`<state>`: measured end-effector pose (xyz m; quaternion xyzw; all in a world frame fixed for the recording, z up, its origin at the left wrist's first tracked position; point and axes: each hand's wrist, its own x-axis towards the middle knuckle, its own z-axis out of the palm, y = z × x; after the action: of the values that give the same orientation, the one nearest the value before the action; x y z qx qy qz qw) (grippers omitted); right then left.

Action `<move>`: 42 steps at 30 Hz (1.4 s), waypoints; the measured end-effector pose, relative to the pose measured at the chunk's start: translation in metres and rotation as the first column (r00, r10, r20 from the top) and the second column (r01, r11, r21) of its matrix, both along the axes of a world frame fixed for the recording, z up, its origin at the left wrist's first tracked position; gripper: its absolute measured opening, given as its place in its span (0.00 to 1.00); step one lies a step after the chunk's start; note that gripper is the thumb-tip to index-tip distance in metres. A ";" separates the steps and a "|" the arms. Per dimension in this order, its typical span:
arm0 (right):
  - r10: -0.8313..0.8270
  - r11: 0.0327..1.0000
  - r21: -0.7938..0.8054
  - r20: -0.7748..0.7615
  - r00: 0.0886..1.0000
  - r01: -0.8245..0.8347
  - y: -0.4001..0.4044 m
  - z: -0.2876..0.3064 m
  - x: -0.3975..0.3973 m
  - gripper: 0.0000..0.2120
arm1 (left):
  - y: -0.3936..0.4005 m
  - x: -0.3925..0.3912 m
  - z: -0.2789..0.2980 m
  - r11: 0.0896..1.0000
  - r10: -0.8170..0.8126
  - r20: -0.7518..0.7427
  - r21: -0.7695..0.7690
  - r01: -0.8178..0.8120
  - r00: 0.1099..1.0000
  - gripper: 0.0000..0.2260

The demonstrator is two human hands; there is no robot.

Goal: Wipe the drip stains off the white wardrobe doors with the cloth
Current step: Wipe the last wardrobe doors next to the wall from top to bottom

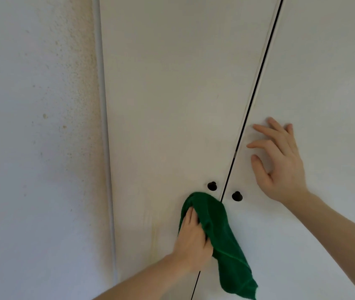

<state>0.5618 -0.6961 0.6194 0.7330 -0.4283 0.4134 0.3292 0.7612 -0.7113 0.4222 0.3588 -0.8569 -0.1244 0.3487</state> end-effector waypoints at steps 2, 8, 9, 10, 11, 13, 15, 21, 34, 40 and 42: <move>0.034 0.996 0.078 0.042 0.999 -0.037 0.016 -0.010 0.010 0.10 | 0.002 0.017 0.008 0.997 -0.028 -0.134 0.064 0.037 0.991 0.23; -0.008 0.978 0.206 0.142 0.990 -0.022 0.059 -0.077 0.029 0.13 | -0.014 0.070 0.016 0.969 0.126 -0.332 0.244 -0.044 0.935 0.06; -0.035 0.974 0.226 0.169 0.985 -0.004 0.064 -0.087 0.029 0.14 | -0.020 0.079 0.017 0.959 0.167 -0.340 0.273 -0.073 0.926 0.07; -0.067 0.969 0.245 0.191 0.979 0.018 0.067 -0.096 0.029 0.15 | -0.026 0.086 0.018 0.949 0.218 -0.346 0.293 -0.116 0.913 0.10; -0.101 0.964 0.263 0.209 0.973 0.043 0.071 -0.105 0.029 0.17 | -0.032 0.094 0.019 0.939 0.267 -0.348 0.302 -0.162 0.899 0.14; -0.172 0.952 0.287 0.216 0.961 0.106 0.075 -0.116 0.029 0.21 | -0.045 0.107 0.027 0.918 0.344 -0.344 0.317 -0.237 0.874 0.17; -0.235 0.940 0.296 0.206 0.950 0.168 0.074 -0.122 0.025 0.25 | -0.060 0.117 0.036 0.902 0.392 -0.338 0.325 -0.285 0.856 0.16; -0.333 0.924 0.239 0.118 0.935 0.299 0.054 -0.139 -0.003 0.29 | -0.093 0.117 0.042 0.880 0.418 -0.234 0.345 -0.327 0.878 0.18; -0.410 0.909 -0.061 0.052 0.911 0.412 0.011 -0.175 -0.026 0.28 | -0.041 0.029 -0.020 0.922 0.343 -0.252 0.276 -0.272 0.905 0.08; -0.432 0.896 -0.099 0.021 0.902 0.432 0.006 -0.178 -0.029 0.27 | -0.001 -0.020 -0.027 0.981 0.191 0.040 0.028 -0.192 0.981 0.22; -0.436 0.894 -0.108 0.013 0.900 0.435 0.006 -0.179 -0.030 0.27 | 0.005 -0.029 -0.027 0.988 0.149 0.178 -0.077 -0.137 0.973 0.23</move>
<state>0.5316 -0.6900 0.4405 0.6021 -0.5565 0.3477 0.4549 0.7322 -0.7060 0.3953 0.4183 -0.8607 -0.0380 0.2877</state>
